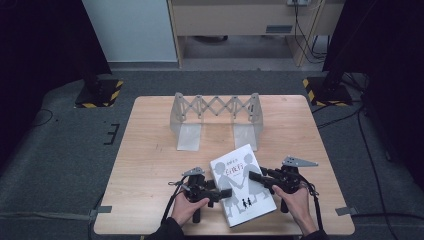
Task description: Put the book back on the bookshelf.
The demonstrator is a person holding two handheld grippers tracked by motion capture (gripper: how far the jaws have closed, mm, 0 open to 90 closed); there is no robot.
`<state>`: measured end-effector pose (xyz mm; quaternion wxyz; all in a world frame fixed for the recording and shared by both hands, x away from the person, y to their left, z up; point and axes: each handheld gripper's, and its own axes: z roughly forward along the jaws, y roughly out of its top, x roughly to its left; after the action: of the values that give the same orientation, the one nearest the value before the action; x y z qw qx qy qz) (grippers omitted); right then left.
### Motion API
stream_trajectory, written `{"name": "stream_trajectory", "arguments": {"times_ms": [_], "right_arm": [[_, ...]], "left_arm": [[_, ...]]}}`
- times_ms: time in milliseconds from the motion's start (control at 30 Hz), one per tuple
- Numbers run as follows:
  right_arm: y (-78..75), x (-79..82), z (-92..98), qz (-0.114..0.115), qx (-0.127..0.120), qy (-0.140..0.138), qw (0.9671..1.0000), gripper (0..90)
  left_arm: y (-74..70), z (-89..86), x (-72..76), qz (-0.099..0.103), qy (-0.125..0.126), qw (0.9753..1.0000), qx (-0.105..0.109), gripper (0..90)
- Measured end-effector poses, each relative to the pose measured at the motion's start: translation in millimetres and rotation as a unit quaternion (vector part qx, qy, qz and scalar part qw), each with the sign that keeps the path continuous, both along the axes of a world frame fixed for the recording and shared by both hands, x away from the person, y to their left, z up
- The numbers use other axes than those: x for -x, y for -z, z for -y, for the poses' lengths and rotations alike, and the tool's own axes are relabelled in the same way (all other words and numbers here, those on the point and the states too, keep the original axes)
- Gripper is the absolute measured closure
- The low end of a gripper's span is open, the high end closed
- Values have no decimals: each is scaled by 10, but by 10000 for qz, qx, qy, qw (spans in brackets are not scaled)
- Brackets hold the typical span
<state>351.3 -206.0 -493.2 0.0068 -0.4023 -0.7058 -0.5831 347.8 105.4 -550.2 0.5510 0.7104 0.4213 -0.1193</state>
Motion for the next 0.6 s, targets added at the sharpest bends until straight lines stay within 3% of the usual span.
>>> {"name": "stream_trajectory", "arguments": {"times_ms": [100, 167, 200, 267, 333, 400, 467, 567, 600], "right_arm": [[9, 8, 56, 115, 218, 154, 9996, 523], [15, 23, 88, 79, 589, 283, 9978, 480], [42, 30, 91, 72, 769, 274, 9966, 556], [113, 47, 39, -110, 830, 89, 9964, 550], [135, 56, -42, -31, 1096, 42, 9940, 540], [128, 43, -81, 23, 1123, 91, 9936, 505], [136, 28, -62, 110, 1240, 323, 9917, 464], [167, 26, -2, 86, 1348, 521, 9895, 412], [213, 20, 20, -17, 1397, 609, 9883, 384]], "left_arm": [[3, -7, 0, -14, -19, 10000, 4, 49], [-8, -20, 6, -4, -119, 9998, -154, 113], [0, -23, 3, -35, -159, 9998, -70, 138], [3, -27, -4, -59, -156, 9998, -64, 145], [2, -23, -2, -54, -175, 9998, -69, 146], [2, -23, -1, -53, -175, 9998, -70, 146], [1, -22, -1, -50, -177, 9998, -75, 147], [1, -22, -1, -50, -178, 9998, -75, 147], [1, -23, -1, -50, -178, 9998, -75, 147]]}}
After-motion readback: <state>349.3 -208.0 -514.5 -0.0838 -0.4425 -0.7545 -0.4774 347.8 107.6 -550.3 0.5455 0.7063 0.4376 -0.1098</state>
